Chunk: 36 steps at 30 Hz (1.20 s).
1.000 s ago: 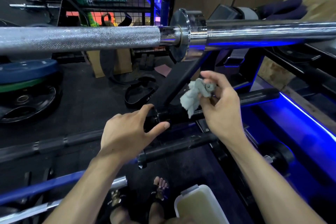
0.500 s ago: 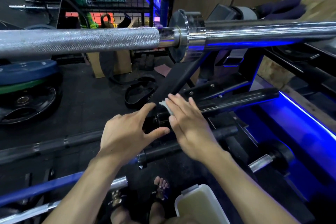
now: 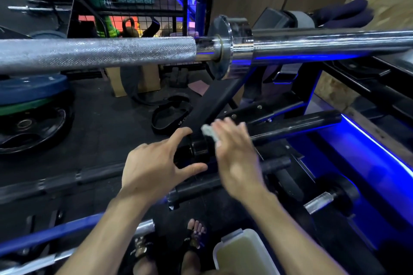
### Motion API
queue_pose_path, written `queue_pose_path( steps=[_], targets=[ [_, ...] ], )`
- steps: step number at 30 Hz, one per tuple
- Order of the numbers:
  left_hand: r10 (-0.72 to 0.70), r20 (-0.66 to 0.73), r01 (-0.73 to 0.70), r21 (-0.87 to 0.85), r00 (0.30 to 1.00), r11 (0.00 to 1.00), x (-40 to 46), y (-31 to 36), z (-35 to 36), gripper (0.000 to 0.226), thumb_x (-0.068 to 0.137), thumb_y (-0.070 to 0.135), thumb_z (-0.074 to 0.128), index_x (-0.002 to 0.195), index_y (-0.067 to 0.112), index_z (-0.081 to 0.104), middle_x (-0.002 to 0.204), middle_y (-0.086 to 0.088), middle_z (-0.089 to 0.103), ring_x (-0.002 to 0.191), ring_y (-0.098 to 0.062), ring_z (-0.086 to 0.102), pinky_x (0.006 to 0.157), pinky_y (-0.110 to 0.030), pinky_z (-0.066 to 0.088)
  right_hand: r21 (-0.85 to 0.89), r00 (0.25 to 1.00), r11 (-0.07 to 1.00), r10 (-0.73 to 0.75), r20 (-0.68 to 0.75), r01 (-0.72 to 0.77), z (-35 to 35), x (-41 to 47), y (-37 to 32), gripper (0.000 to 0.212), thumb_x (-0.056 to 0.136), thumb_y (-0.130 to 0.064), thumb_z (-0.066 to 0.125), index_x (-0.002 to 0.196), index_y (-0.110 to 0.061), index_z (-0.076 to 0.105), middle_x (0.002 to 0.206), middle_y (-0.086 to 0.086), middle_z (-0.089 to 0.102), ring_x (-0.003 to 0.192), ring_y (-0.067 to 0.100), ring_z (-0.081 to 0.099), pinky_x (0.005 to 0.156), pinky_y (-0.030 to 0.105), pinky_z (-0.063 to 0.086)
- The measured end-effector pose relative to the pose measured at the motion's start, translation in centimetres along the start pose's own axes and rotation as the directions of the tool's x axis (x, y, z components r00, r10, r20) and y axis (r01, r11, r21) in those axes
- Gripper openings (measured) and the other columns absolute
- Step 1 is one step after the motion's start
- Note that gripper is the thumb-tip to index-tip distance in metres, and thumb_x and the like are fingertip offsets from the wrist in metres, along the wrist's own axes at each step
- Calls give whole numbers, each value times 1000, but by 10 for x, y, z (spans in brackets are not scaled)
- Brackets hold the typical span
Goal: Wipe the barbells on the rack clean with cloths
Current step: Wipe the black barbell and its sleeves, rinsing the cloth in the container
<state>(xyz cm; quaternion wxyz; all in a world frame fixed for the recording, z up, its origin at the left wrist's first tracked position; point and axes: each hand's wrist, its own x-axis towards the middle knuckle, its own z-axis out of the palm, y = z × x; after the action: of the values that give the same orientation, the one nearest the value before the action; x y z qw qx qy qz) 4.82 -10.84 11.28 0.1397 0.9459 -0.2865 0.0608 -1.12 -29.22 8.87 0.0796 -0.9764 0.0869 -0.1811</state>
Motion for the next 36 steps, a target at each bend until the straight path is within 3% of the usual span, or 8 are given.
queue_pose_path(
  steps=[4, 9, 14, 18, 21, 25, 32, 36],
  targets=[
    [10, -2, -10, -30, 1000, 999, -1, -5, 3, 86, 69, 97, 37, 142, 50, 30, 50, 11, 56, 57, -4, 58, 56, -24, 36, -87, 996, 992, -93, -19, 91, -2, -5, 37, 57, 95, 1, 44, 151, -10, 45, 155, 3, 47, 149, 22, 34, 127, 44, 9],
    [13, -7, -13, -31, 1000, 999, -2, -4, 0, 87, 69, 96, 40, 142, 50, 30, 48, 10, 52, 51, -2, 52, 55, -21, 33, 78, 938, 956, 291, -188, -281, -7, -2, 63, 47, 101, -4, 34, 145, -6, 49, 152, 9, 49, 147, 34, 36, 125, 44, 17],
    [-6, -11, 6, 18, 1000, 1000, 0, -1, 2, 86, 68, 96, 46, 138, 48, 30, 48, 9, 49, 48, -3, 43, 52, -21, 26, 60, 990, 992, -102, -97, 108, 12, -20, 15, 51, 104, -15, 32, 154, -15, 41, 160, 0, 40, 152, 17, 27, 128, 40, 8],
    [-16, 39, 15, 18, 999, 1000, 0, -2, 3, 99, 65, 98, 43, 146, 45, 22, 53, 9, 56, 60, -6, 55, 60, -27, 35, -58, 998, 997, 41, -55, -45, -11, -7, 83, 61, 92, -2, 39, 150, -20, 46, 157, -1, 43, 150, 24, 32, 127, 43, 6],
    [-30, 43, 32, -39, 999, 999, 0, 0, 3, 94, 71, 99, 27, 148, 46, 25, 77, 13, 70, 83, -13, 65, 70, -30, 39, 178, 956, 965, 223, -190, -190, -19, -12, 100, 43, 104, -22, 35, 138, -7, 55, 149, 8, 52, 148, 24, 36, 126, 46, 21],
    [-38, 37, 41, -88, 999, 995, 0, 2, 5, 81, 81, 92, 19, 146, 47, 33, 116, 20, 70, 107, -18, 64, 75, -31, 35, 272, 975, 959, 127, -185, -73, -7, -13, 50, 34, 105, -15, 41, 130, -5, 63, 139, 10, 60, 145, 27, 39, 126, 37, 16],
    [-50, 36, 52, -76, 998, 996, 1, -1, 1, 86, 70, 97, 22, 141, 50, 31, 82, 13, 72, 83, -14, 66, 68, -29, 38, 40, 983, 984, -172, -71, 175, -8, -1, 24, 39, 96, -5, 50, 130, -18, 66, 132, 2, 66, 133, 26, 54, 120, 45, 31],
    [-38, 54, 41, -57, 998, 998, 1, 1, -1, 87, 67, 98, 32, 140, 52, 26, 53, 7, 60, 63, -7, 60, 60, -26, 37, 101, 956, 966, 252, -150, -239, -10, 10, 54, 42, 103, -8, 35, 127, -14, 68, 139, 5, 62, 145, 29, 40, 126, 42, 16]
  ],
)
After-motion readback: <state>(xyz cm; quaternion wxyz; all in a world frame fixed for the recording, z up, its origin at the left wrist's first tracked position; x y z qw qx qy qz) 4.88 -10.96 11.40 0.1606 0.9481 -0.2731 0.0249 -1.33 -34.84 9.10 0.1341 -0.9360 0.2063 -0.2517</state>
